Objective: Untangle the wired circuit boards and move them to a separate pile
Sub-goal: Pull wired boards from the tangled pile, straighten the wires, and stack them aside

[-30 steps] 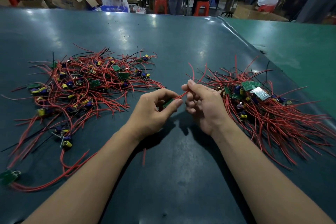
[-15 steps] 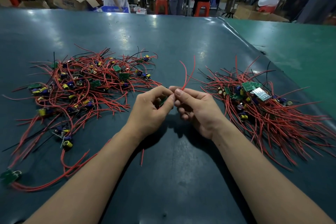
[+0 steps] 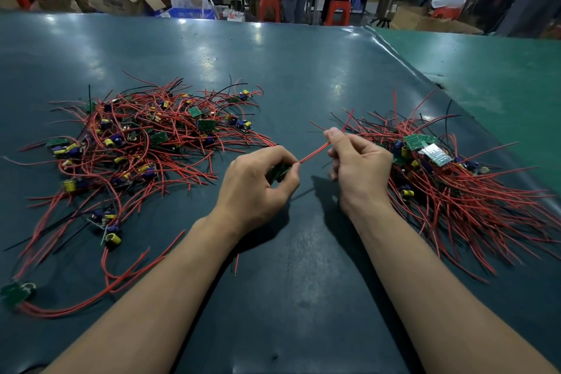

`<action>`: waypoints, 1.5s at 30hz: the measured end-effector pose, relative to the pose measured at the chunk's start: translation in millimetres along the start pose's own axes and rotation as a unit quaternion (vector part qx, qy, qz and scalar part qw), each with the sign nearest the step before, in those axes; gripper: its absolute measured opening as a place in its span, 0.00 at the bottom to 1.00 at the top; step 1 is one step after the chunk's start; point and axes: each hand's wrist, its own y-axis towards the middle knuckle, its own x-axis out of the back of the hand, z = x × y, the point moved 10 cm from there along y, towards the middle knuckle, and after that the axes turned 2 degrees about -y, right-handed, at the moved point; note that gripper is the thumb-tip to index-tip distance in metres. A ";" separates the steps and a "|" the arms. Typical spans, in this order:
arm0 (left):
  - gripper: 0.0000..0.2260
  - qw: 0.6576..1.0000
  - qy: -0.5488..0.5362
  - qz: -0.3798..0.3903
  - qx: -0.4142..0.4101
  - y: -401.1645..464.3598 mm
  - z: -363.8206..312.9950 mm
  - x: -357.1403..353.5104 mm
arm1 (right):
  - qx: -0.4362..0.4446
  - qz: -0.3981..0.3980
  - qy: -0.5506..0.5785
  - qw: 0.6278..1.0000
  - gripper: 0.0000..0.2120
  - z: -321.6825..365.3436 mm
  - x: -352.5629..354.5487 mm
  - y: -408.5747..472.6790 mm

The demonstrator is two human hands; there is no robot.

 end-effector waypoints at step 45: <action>0.06 0.988 -0.028 -0.142 0.045 -3.7 11.3 34.1 | -0.046 0.027 -0.010 0.999 0.12 -3.2 1.4 0.0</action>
